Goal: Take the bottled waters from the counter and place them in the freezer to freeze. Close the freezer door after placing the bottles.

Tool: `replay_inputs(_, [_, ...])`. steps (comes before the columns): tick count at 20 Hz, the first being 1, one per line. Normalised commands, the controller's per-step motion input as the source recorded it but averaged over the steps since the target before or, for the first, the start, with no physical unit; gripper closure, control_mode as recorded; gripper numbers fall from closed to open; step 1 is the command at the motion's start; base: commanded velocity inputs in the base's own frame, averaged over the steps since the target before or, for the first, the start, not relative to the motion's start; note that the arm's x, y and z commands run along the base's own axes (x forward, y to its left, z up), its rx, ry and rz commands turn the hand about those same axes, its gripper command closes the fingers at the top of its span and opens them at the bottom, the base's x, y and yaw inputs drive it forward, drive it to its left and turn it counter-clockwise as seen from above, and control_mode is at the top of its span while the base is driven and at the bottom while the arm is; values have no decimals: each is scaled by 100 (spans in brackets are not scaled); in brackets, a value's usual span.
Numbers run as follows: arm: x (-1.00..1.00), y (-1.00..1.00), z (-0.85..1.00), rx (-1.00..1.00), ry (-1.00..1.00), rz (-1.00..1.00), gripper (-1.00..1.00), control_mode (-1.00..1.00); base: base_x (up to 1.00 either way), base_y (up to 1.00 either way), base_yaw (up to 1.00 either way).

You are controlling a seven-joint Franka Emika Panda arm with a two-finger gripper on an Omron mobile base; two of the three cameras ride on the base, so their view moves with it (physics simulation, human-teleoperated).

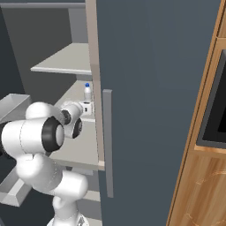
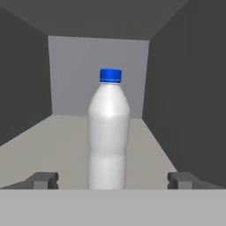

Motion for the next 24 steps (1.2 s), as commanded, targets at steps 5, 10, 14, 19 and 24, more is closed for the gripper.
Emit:
replay_inputs(5, [-49,0,60,0,1,-1,-100,-100,0,0,0])
replay_inputs(10, [-44,0,72,1,6,0,-100,-100,0,0,0])
replay_inputs(14, [-56,0,41,3,5,0,-100,-100,0,0,0])
replay_inputs(19, [-58,0,21,3,11,0,-100,-100,0,0,0])
replay_inputs(24, [-38,0,29,9,27,0,-100,-100,0,0,0])
